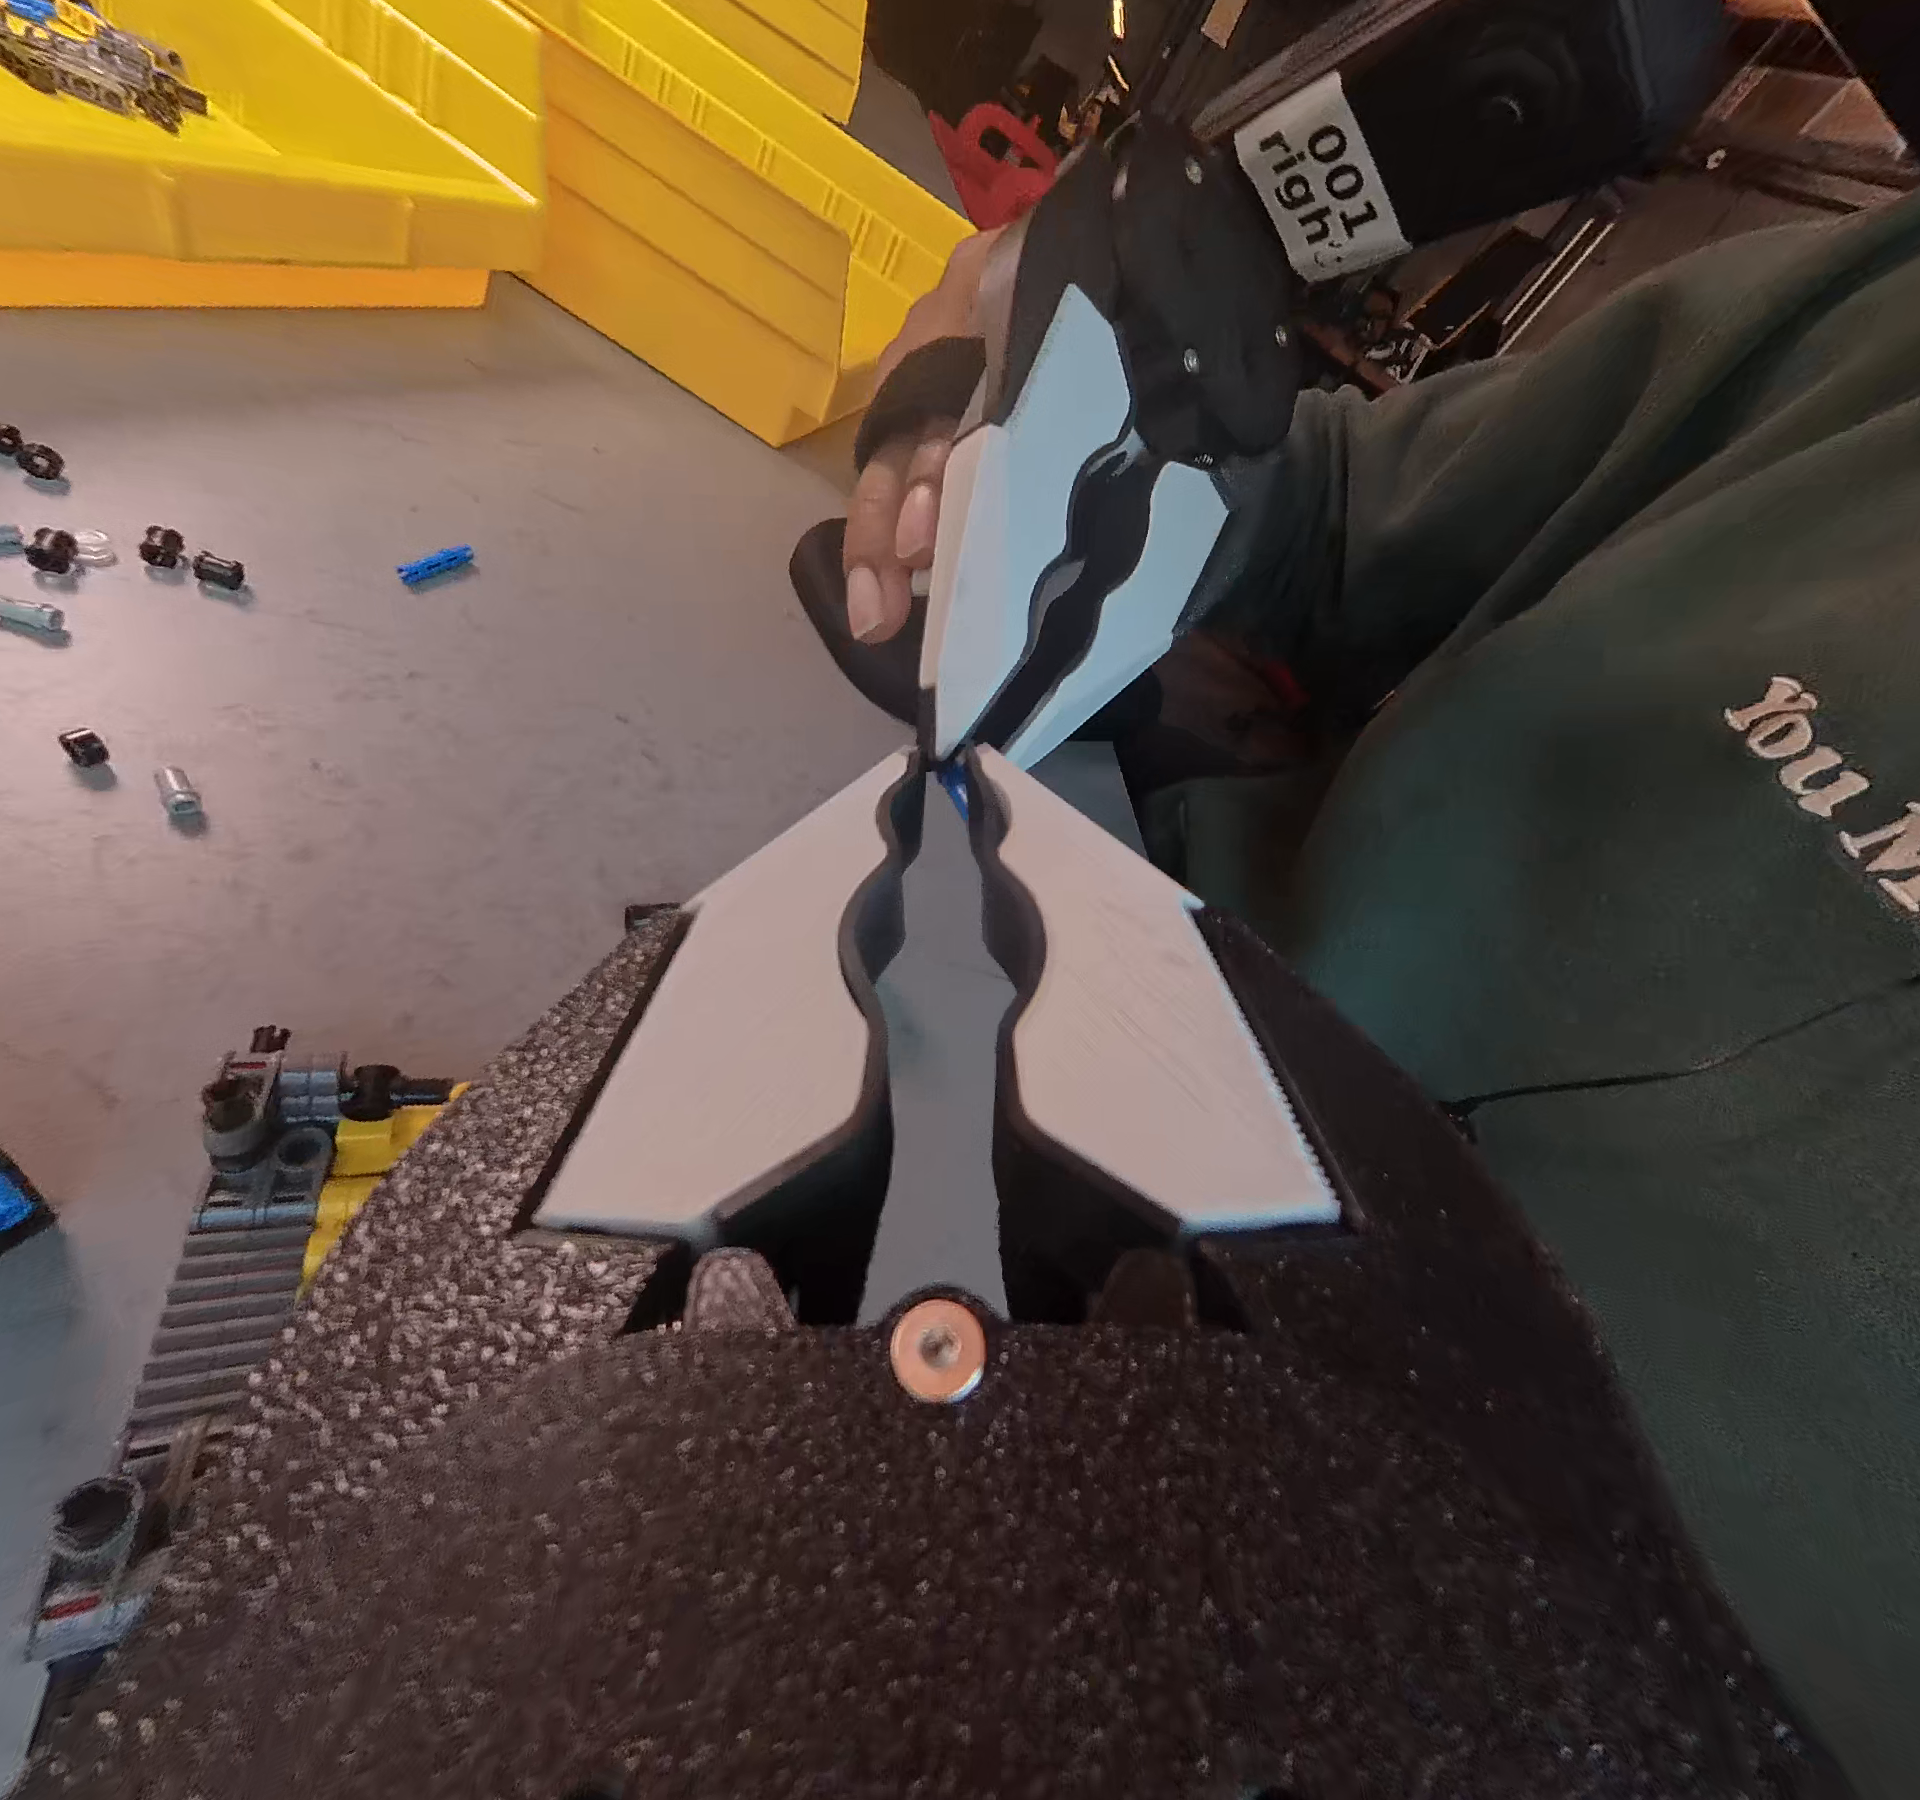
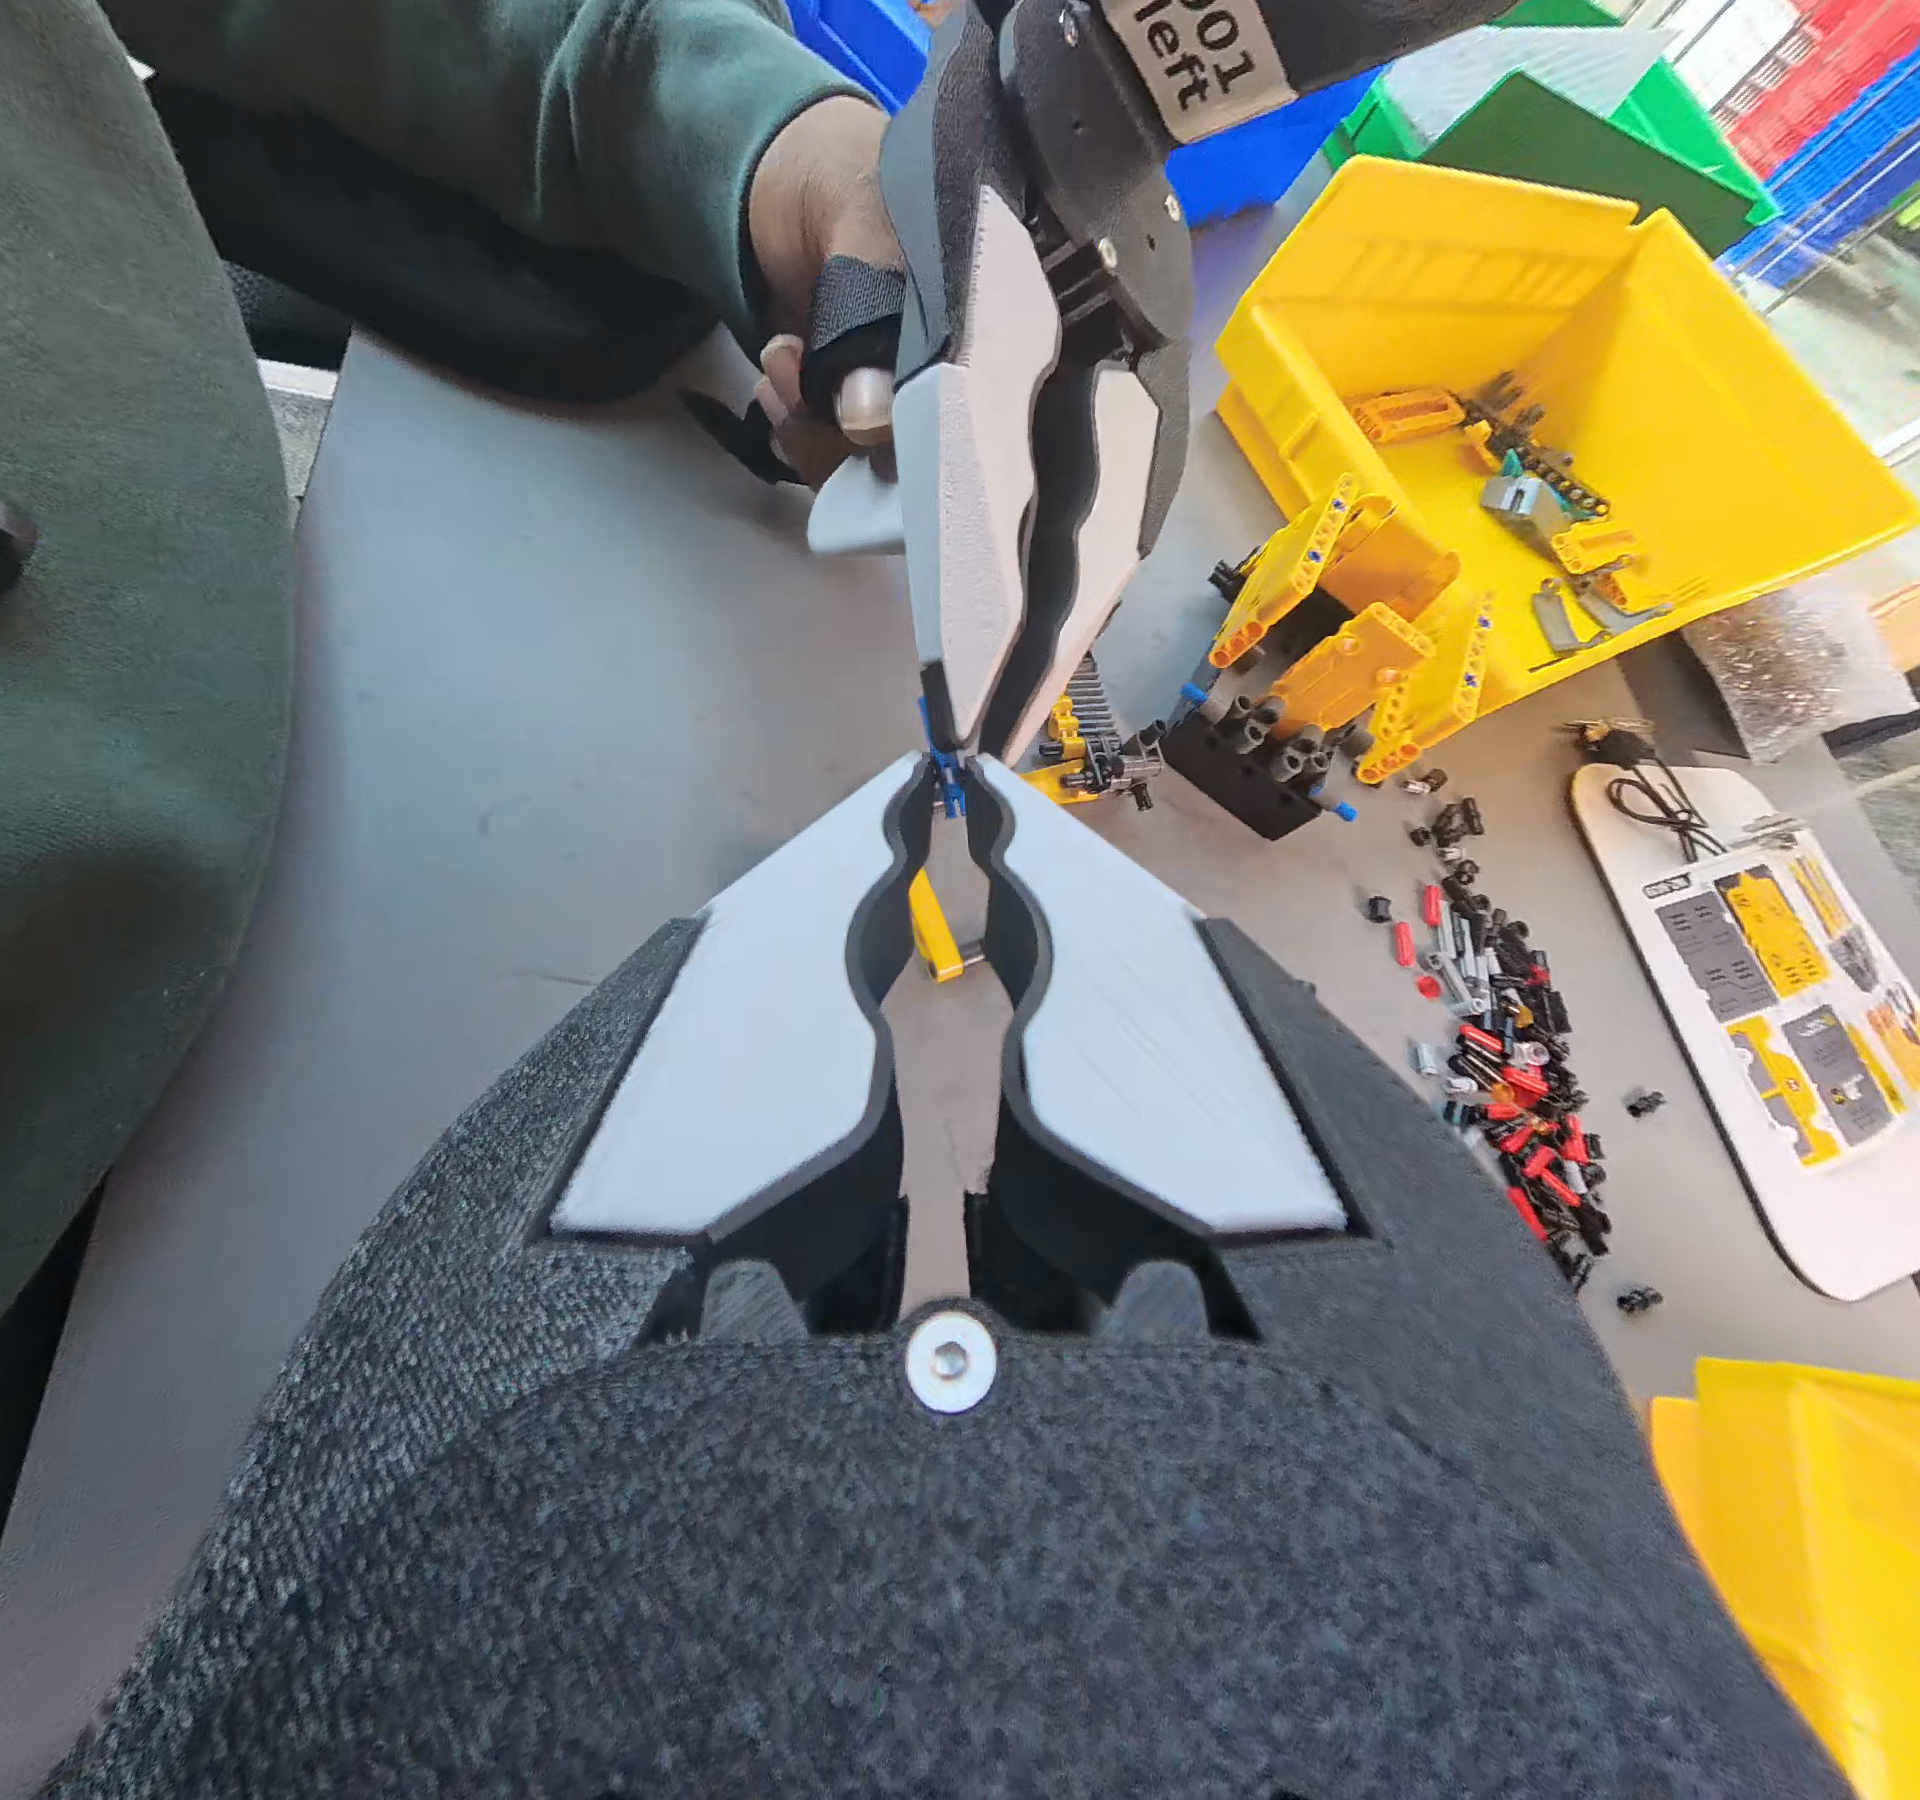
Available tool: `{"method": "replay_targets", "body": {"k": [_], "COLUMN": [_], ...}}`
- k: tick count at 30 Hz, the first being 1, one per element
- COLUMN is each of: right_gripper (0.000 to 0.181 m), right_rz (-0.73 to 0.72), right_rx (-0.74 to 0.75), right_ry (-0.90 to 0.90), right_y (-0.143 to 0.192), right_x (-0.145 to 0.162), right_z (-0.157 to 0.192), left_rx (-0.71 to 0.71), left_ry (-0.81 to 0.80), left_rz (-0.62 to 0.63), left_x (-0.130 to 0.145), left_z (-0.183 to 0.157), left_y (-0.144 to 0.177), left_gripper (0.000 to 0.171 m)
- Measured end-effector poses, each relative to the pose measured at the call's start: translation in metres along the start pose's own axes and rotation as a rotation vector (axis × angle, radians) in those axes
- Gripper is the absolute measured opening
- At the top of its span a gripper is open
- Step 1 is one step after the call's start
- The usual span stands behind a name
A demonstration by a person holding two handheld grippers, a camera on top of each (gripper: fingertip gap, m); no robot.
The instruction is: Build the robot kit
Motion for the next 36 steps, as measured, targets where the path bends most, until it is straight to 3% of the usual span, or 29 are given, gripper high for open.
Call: {"method": "replay_targets", "body": {"k": [9,23,36], "right_gripper": [0.005,0.004,0.004], "right_rz": [-0.144,-0.174,-0.23], "right_rx": [0.061,0.041,0.078], "right_ry": [-0.045,-0.144,-0.184], "right_y": [-0.001,-0.014,-0.015], "right_x": [0.0,0.009,0.015], "right_z": [-0.009,-0.027,-0.029], "left_rx": [0.021,0.01,0.001], "left_ry": [0.063,0.194,0.189], "left_rz": [-0.077,-0.114,-0.109], "left_x": [-0.007,-0.005,-0.004], "left_z": [0.005,0.024,0.025], "left_y": [0.01,0.019,0.018], "left_gripper": [0.007,0.011,0.004]}}
Point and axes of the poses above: each gripper's, where its closed fingertips meet, y back along the fingers, x out of its underside, z = x × y across the jaws, the point moved 8 cm from there along y, back along the fingers, and after that the axes turned 1 degree about y, right-handed, at the moved point
